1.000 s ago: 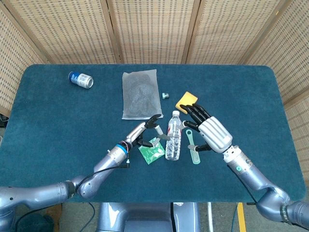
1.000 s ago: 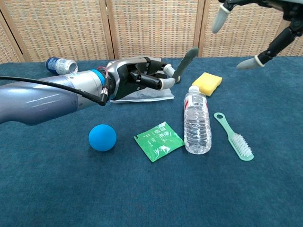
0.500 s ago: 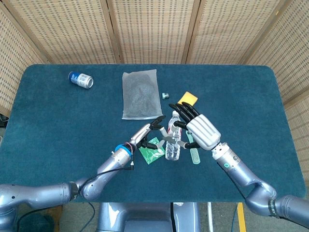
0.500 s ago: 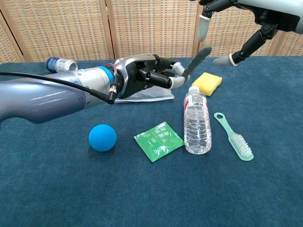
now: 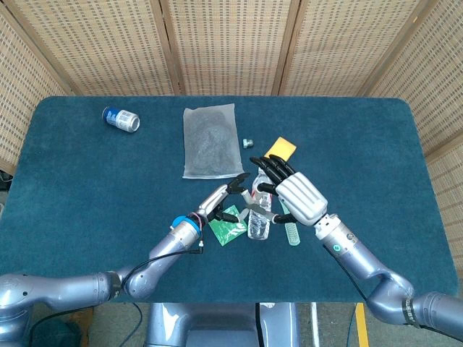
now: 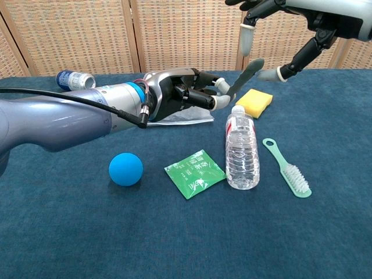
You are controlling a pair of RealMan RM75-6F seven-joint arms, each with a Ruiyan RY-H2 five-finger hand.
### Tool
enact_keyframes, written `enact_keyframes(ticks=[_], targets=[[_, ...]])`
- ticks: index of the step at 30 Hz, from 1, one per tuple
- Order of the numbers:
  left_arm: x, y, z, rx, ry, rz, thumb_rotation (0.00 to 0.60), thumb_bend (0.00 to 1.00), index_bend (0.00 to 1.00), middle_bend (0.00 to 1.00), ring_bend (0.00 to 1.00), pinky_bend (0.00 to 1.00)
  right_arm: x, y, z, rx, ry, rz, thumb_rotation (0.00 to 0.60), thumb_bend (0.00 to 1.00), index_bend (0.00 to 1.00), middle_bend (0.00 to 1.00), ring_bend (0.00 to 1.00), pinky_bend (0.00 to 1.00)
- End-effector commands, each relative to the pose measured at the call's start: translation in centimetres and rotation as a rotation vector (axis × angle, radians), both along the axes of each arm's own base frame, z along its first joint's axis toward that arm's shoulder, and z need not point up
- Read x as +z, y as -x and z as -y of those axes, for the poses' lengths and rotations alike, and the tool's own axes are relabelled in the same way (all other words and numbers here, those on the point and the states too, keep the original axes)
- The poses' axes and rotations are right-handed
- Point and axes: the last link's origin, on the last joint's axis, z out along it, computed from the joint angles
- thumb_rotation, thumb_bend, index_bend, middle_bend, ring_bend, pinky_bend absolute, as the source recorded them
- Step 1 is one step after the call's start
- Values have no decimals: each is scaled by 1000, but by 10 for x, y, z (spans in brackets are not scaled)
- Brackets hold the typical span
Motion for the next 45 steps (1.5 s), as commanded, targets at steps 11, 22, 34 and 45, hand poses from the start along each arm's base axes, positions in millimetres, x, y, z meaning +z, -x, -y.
enact_keyframes(ticks=[11, 22, 34, 45], targets=[[1, -3, -2, 1, -7, 5, 600, 478, 740, 0, 0, 0, -3, -6, -3, 5, -6, -14, 600, 402, 529, 87, 0, 0], [0, -2, -1, 8, 2, 8, 600, 479, 740, 0, 0, 0, -5, -6, -3, 13, 12, -37, 600, 429, 543, 94, 0, 0], [-2, -4, 0, 8, 12, 14, 600, 478, 740, 0, 0, 0, -7, -5, -4, 14, 5, -42, 600, 502, 576, 97, 0, 0], [-2, -4, 1, 5, 12, 17, 600, 478, 740, 0, 0, 0, -7, -5, -5, 56, 53, -84, 600, 655, 742, 144, 0, 0]])
